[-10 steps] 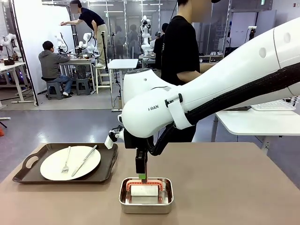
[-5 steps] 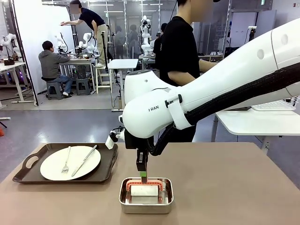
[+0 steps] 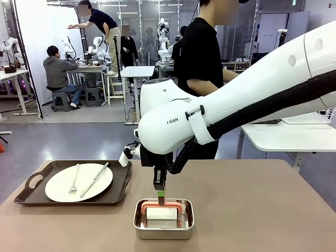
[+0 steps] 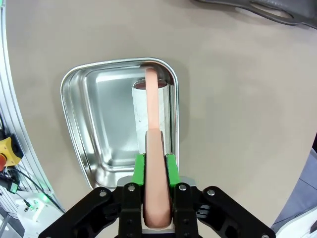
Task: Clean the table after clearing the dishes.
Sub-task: When the left (or right) Handle tray is removed, use the left hand (or right hand) to clean the left (or right) side of the table with the Lint Roller.
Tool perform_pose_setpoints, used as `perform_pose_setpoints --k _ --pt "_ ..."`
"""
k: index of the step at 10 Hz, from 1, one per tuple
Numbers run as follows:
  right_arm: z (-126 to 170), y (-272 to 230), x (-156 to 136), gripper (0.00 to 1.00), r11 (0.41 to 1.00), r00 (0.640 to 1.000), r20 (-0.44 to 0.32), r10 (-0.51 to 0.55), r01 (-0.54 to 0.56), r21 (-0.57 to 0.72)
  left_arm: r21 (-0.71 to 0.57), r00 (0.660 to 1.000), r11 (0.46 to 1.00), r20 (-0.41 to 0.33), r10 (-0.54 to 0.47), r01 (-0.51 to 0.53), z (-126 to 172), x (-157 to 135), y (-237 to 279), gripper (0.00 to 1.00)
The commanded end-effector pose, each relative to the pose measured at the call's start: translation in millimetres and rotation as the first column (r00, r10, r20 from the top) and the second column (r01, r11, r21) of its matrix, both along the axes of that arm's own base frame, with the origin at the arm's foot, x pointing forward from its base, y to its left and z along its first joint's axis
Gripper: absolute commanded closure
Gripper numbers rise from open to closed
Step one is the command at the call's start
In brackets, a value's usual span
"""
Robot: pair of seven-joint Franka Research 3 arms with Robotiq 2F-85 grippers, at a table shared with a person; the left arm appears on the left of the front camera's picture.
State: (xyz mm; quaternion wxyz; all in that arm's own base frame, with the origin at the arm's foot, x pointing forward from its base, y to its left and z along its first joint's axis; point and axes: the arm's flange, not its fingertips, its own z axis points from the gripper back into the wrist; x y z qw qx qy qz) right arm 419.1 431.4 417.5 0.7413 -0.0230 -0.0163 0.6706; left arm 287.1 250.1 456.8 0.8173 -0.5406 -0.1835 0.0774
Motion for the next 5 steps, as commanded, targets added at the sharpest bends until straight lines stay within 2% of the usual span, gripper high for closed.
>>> perform_pose_setpoints --k 1,3,5 --pt "-2 -3 -3 0.98 0.999 1.000 0.002 -0.031 0.031 0.024 0.002 1.000 1.000 0.004 0.005 -0.005 1 -1 1 0.00" --pt "-2 -4 -2 1.00 0.999 1.000 -0.001 -0.027 0.027 0.022 0.002 1.000 1.000 0.004 0.005 -0.005 1 -1 1 0.00" --pt "11 -8 0 1.00 0.999 1.000 0.001 -0.025 0.025 0.025 0.002 1.000 1.000 0.004 0.005 -0.005 1 -1 1 0.00"
